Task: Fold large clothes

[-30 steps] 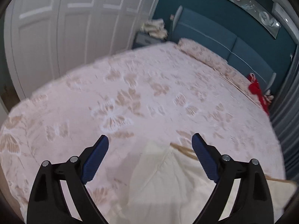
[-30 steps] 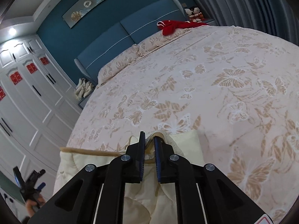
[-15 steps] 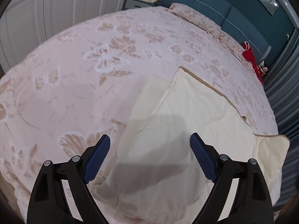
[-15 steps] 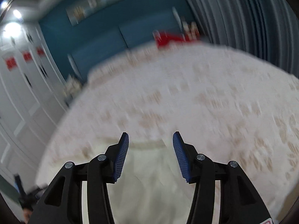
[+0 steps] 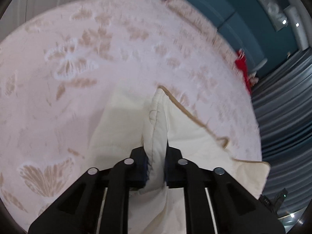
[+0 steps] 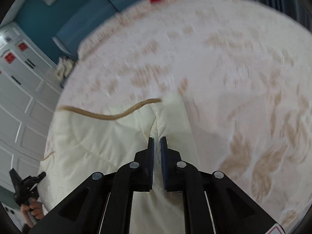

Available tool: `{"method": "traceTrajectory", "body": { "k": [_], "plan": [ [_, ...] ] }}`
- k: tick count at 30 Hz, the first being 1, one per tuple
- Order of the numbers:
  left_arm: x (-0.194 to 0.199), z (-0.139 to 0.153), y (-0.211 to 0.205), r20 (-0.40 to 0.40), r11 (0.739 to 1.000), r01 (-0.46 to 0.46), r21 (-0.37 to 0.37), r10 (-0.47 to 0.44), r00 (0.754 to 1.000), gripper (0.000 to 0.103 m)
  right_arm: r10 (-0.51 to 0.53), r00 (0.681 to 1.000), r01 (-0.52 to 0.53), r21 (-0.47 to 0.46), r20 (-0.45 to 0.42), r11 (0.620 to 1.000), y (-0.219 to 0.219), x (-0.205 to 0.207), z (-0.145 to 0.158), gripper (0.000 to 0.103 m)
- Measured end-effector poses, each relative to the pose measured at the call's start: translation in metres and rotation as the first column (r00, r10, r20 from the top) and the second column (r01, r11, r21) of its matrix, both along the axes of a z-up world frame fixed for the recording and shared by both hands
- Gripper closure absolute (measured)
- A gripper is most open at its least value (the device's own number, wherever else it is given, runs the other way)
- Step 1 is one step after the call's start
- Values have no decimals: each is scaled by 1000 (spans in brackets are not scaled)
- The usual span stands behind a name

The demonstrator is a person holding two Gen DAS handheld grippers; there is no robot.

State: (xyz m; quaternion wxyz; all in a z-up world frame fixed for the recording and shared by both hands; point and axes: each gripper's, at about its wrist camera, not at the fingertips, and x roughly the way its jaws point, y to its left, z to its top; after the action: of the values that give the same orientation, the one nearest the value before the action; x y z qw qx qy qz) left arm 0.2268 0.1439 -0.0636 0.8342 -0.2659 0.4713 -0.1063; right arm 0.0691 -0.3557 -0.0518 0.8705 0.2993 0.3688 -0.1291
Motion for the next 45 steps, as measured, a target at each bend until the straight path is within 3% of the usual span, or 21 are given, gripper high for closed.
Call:
{"method": "traceTrajectory", "body": {
  "k": [3, 5, 12, 17, 25, 27, 30, 32, 34, 36, 39, 42, 45],
  "plan": [
    [-7, 26, 7, 91, 999, -45, -23, 47, 995, 94, -16, 995, 21, -52, 102, 998, -1, -1, 32, 97],
    [-4, 28, 8, 103, 997, -76, -20, 77, 992, 95, -26, 995, 37, -111, 95, 993, 0, 7, 35, 97],
    [20, -24, 2, -10, 991, -83, 105, 84, 996, 94, -52, 995, 40, -131, -87, 991, -7, 42, -28, 97],
    [20, -40, 4, -27, 989, -73, 126, 77, 997, 94, -67, 989, 55, -88, -135, 995, -18, 40, -59, 97],
    [23, -64, -6, -43, 982, -38, 185, 47, 998, 91, -39, 976, 18, -97, -213, 995, -12, 47, -91, 95],
    [24, -66, -6, -50, 980, -36, 198, 47, 998, 89, -38, 973, 21, -77, -227, 997, -16, 48, -89, 95],
    [19, -48, -5, -45, 966, -71, 247, 84, 995, 76, -130, 974, 117, -80, -184, 990, -26, 31, -56, 88],
    [2, -10, -8, 49, 946, -115, 302, 105, 993, 73, -171, 979, 157, -125, -108, 980, -19, 17, -25, 78],
    [-16, 26, -19, 159, 934, -124, 336, 73, 985, 69, -109, 994, 104, -157, -24, 982, 5, 11, 5, 79],
    [-28, 49, -45, 203, 946, -57, 319, -10, 979, 69, 22, 1000, -24, -159, -10, 987, 41, 18, 17, 83],
    [-30, 40, -96, 128, 950, 121, 287, -164, 978, 69, 260, 964, -267, -173, -61, 948, 118, 33, 12, 89],
    [-43, 19, -132, 74, 925, 211, 315, -246, 966, 70, 344, 932, -361, -192, -116, 912, 160, 35, -2, 90],
    [-56, -11, -147, -1, 919, 252, 302, -264, 964, 70, 362, 915, -387, -136, -177, 912, 170, 35, -27, 90]
  ]
}}
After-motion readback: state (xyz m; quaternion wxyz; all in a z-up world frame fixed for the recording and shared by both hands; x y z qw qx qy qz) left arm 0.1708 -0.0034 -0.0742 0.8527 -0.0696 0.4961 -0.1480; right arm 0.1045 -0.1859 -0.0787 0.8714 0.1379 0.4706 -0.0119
